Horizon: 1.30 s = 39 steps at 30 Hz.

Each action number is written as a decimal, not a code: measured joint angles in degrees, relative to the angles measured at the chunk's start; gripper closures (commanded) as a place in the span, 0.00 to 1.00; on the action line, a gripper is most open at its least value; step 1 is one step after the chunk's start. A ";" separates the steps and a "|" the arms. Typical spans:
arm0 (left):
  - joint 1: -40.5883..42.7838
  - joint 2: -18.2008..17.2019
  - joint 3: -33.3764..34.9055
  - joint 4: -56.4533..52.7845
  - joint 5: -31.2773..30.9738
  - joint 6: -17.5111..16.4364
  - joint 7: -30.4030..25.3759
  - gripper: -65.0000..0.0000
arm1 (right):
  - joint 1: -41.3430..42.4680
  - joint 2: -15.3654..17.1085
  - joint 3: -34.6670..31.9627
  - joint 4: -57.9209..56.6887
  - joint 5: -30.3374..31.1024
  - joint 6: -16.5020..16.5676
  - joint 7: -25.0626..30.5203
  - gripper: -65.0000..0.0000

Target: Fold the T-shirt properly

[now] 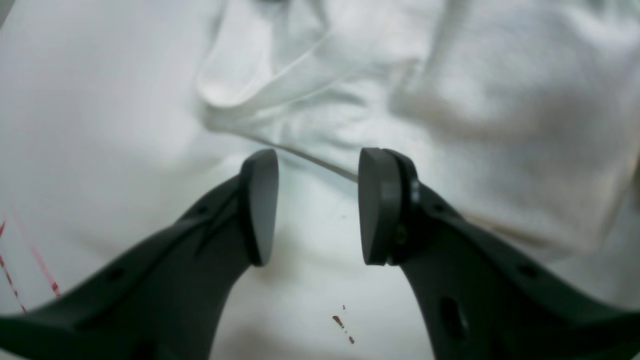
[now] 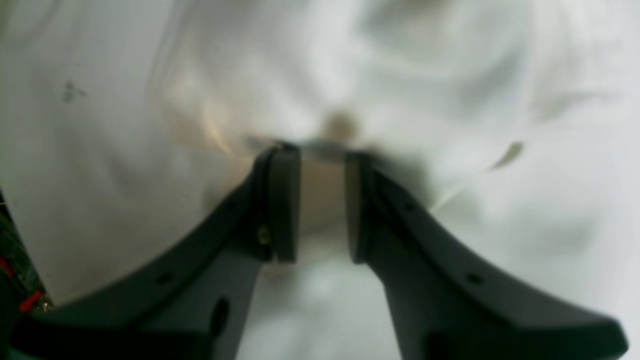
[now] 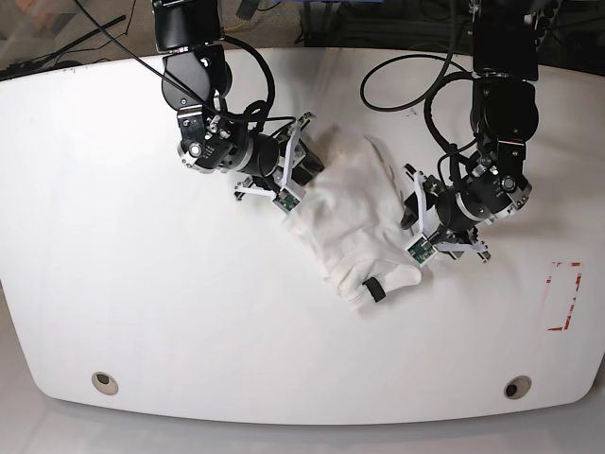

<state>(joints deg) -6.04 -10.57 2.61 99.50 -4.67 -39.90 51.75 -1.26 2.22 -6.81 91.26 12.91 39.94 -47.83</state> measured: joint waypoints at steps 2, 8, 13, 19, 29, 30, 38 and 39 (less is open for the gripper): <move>0.02 1.75 -0.87 0.00 0.13 -0.04 -0.07 0.62 | 0.37 0.04 0.13 1.16 -0.04 0.00 0.02 0.78; 0.04 7.19 0.55 -0.02 2.84 6.21 -0.13 0.39 | 3.74 3.41 5.99 2.38 0.26 -0.07 -2.51 0.78; 0.02 9.55 3.72 -0.07 2.97 13.38 -0.09 0.28 | 7.45 5.70 8.24 0.07 -0.02 -0.46 -2.25 0.78; 0.02 10.43 6.93 -0.07 2.78 20.94 -0.33 0.26 | 9.90 4.26 7.32 -6.51 0.13 -0.26 -1.99 0.79; 0.61 11.82 6.75 -2.97 2.80 32.48 -6.05 0.26 | 7.93 -2.08 1.25 -7.45 0.42 -0.24 -1.81 0.79; 0.90 11.80 6.75 -3.34 2.78 33.88 -7.10 0.25 | 7.48 -2.67 1.18 -7.43 0.37 -0.24 -1.84 0.79; 2.19 11.93 6.91 -7.76 2.56 39.54 -12.87 0.26 | 5.07 -3.82 -0.70 -5.81 0.39 -0.26 -2.32 0.79; 2.23 11.85 6.86 -8.72 2.58 39.54 -13.86 0.26 | 5.03 -3.61 -0.66 -5.31 0.35 -0.28 -2.27 0.79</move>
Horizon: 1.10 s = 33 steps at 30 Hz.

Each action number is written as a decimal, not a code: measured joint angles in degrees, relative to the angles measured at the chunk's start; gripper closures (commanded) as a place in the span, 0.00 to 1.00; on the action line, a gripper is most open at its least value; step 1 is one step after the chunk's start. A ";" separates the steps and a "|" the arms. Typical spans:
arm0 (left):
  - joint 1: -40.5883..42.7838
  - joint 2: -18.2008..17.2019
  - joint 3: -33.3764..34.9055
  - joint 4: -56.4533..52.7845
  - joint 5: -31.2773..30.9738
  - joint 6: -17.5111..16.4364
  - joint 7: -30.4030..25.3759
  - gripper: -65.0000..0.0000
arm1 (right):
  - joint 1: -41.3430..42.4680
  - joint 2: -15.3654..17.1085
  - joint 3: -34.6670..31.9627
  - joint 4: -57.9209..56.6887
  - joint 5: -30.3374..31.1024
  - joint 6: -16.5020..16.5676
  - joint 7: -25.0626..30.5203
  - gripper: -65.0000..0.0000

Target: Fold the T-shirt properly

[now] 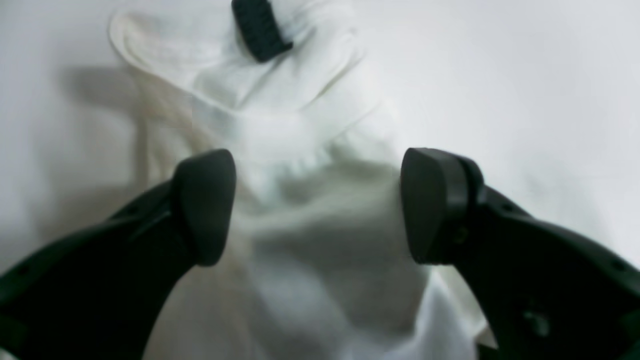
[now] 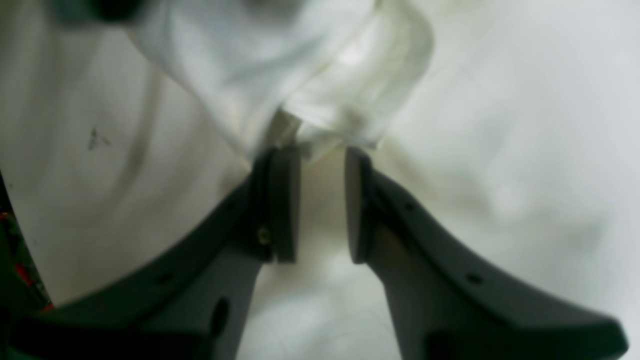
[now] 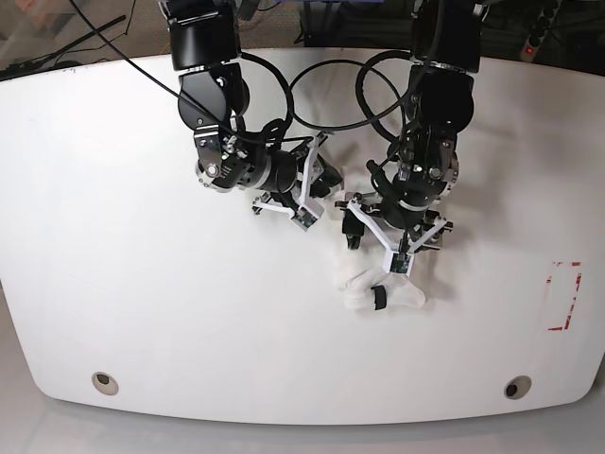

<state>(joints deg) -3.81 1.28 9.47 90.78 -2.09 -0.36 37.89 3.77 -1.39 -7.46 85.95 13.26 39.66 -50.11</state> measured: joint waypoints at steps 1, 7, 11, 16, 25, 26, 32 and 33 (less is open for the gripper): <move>0.02 -0.02 -0.13 -1.01 -0.04 0.26 -0.48 0.26 | 0.00 0.44 0.00 0.52 0.02 0.02 0.15 0.79; 0.15 -0.04 -0.33 -9.75 -0.11 0.35 -8.22 0.26 | -0.11 4.13 0.37 1.38 0.02 -0.02 0.02 0.79; -0.20 -0.04 -0.31 -17.53 -0.57 0.24 -17.00 0.26 | -0.13 5.11 1.44 1.38 0.04 0.04 -0.07 0.79; -2.36 -0.79 -0.02 -23.15 -1.11 -0.59 -18.82 0.26 | -0.37 4.46 7.50 1.38 0.17 0.22 -0.07 0.79; 1.18 -13.44 -0.96 -22.08 -6.56 -7.08 -23.61 0.26 | -0.04 4.81 12.59 1.75 0.00 0.24 -0.02 0.79; 1.70 -15.15 -2.10 -22.08 -7.28 -8.07 -24.41 0.26 | -0.07 4.90 13.22 1.99 0.04 0.28 -0.04 0.79; 5.51 -24.83 -12.07 -22.14 -6.82 -11.52 -23.58 0.26 | -0.26 5.62 14.64 4.44 -0.57 0.22 -0.09 0.79; 6.19 -26.77 -13.27 -22.27 -6.51 -12.37 -23.12 0.26 | -0.26 5.73 14.64 4.87 -0.55 0.22 -0.07 0.79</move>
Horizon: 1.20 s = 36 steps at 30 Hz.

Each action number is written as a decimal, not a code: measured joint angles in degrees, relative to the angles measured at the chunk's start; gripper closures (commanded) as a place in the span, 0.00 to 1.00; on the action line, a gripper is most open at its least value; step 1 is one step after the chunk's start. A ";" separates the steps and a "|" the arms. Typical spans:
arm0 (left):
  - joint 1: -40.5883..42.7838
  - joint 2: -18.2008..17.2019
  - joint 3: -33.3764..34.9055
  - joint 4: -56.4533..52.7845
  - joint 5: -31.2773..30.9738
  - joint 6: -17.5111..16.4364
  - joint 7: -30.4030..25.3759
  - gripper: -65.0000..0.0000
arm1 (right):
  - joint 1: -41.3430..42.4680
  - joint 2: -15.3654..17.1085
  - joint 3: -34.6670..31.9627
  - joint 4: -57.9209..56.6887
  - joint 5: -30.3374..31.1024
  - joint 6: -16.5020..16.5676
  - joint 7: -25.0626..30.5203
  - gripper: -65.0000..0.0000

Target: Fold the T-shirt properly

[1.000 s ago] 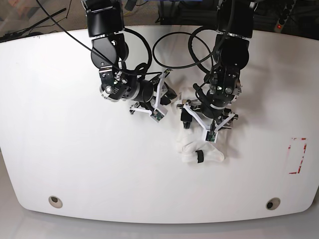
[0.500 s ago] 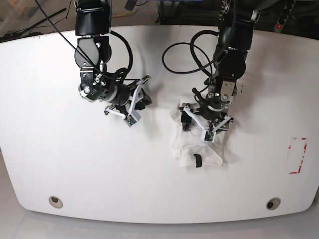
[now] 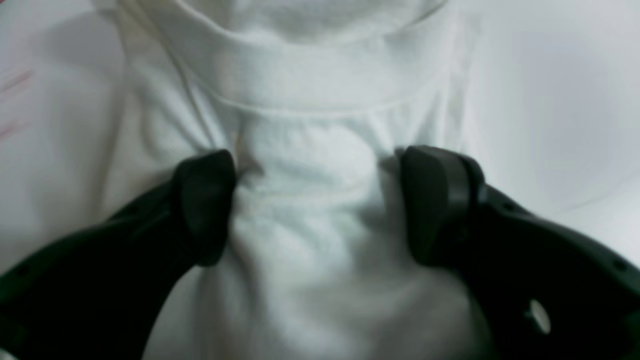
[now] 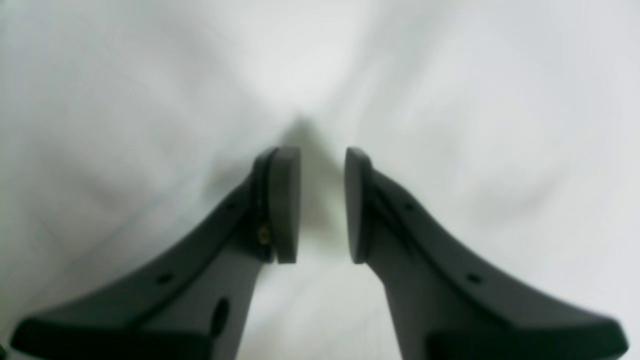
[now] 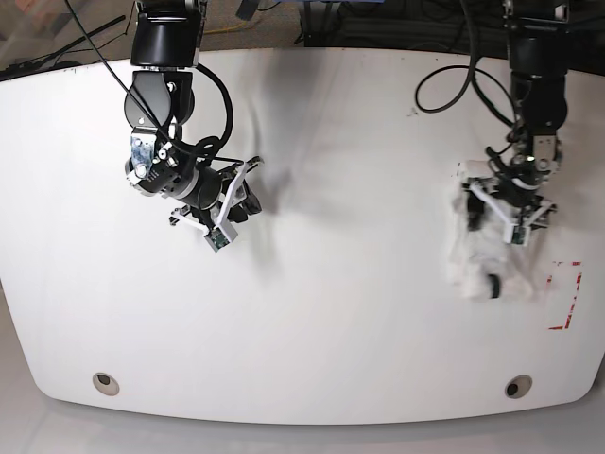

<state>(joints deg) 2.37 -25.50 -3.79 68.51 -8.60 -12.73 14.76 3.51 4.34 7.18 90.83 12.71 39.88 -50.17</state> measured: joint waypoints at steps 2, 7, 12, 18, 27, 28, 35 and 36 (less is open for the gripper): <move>1.33 -3.85 -2.16 -0.44 1.57 -2.60 0.92 0.26 | -0.22 0.09 -0.17 0.85 0.15 -0.02 -0.09 0.79; 3.19 -9.44 -6.34 -3.50 2.51 -6.25 3.23 0.26 | -1.88 -0.22 -0.66 3.69 0.61 0.22 -0.02 0.79; 3.45 -13.38 -9.73 -6.45 3.23 -12.63 5.14 0.26 | -2.25 -0.22 -0.48 5.03 0.59 0.02 -0.31 0.79; 5.29 -14.58 -17.18 -4.13 6.51 -23.12 10.45 0.26 | -3.34 -0.37 -0.57 5.11 0.55 0.02 -0.09 0.79; 8.39 -14.08 -20.81 15.52 6.19 -27.26 20.70 0.26 | -3.21 0.31 -0.31 5.14 0.37 0.04 0.13 0.79; 8.15 -14.03 -20.90 17.92 6.14 -27.10 21.70 0.27 | -3.17 0.83 -0.39 5.14 0.48 0.07 0.22 0.79; 7.80 -1.79 -20.20 28.65 7.19 -25.29 17.38 0.27 | -3.23 3.78 -0.48 5.03 -3.54 0.11 8.90 0.78; 8.02 1.51 -18.60 28.79 6.82 -24.26 13.94 0.27 | -3.32 3.91 -0.37 5.03 -6.71 0.26 12.09 0.78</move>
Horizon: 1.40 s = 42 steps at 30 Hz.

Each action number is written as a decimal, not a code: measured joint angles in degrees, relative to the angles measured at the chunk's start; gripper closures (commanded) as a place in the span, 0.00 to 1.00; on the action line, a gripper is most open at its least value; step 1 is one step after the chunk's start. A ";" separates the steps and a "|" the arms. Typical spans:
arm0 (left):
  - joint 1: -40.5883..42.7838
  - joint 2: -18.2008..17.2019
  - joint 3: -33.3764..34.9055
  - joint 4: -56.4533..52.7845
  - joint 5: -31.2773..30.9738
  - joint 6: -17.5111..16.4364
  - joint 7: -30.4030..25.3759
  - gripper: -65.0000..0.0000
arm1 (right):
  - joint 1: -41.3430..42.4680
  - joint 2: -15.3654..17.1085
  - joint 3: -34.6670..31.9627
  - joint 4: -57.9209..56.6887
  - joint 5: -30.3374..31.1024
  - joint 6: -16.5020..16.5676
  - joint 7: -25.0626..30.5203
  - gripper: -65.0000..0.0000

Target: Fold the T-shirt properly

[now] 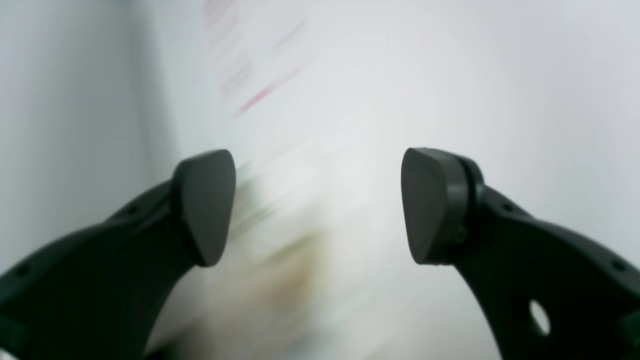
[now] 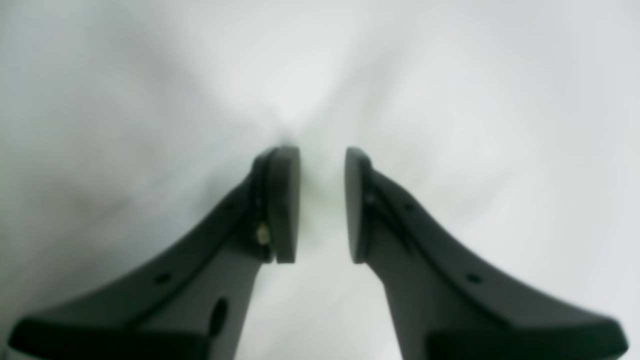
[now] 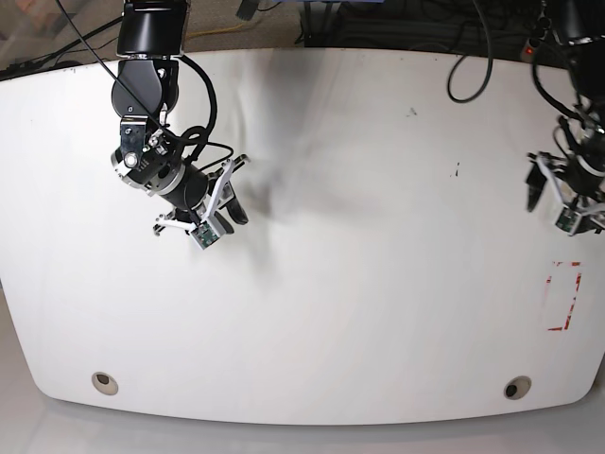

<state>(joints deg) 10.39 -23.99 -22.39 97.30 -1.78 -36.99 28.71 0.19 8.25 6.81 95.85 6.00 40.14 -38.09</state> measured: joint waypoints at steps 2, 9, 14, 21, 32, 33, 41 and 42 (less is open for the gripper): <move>0.42 3.63 4.24 -1.05 0.52 3.17 -5.27 0.27 | -0.61 -0.02 0.37 -0.31 -6.12 -0.09 5.66 0.79; 0.72 8.28 14.93 -8.22 0.13 21.84 -27.36 0.27 | -2.95 -4.66 8.44 -4.98 -17.81 0.35 25.94 0.79; 5.88 11.87 18.18 -9.38 0.11 29.99 -33.14 0.27 | -4.55 -5.95 16.94 -6.45 -18.53 -0.07 32.79 0.79; 18.18 18.01 18.03 -3.39 0.02 33.16 -35.67 0.27 | -13.16 -5.55 18.51 -5.42 -16.59 -1.38 35.39 0.79; 41.86 20.76 17.99 8.98 -0.28 32.63 -35.98 0.27 | -33.68 -2.69 19.39 2.67 -1.22 -2.75 36.22 0.79; 43.67 20.72 17.99 9.64 -0.33 32.72 -36.04 0.27 | -35.10 -2.73 19.39 2.95 -0.13 -2.67 36.28 0.79; 58.18 21.22 18.05 11.76 -0.44 34.51 -36.15 0.27 | -50.36 -2.58 20.68 5.86 6.14 -2.78 36.52 0.79; 59.36 21.29 18.05 11.78 -0.44 35.54 -35.91 0.27 | -51.93 -2.62 20.68 6.03 6.49 -2.60 36.46 0.79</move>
<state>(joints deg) 69.76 -2.70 -4.34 109.08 -2.22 -1.45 -7.20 -51.75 5.63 27.49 101.89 12.49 37.54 -1.63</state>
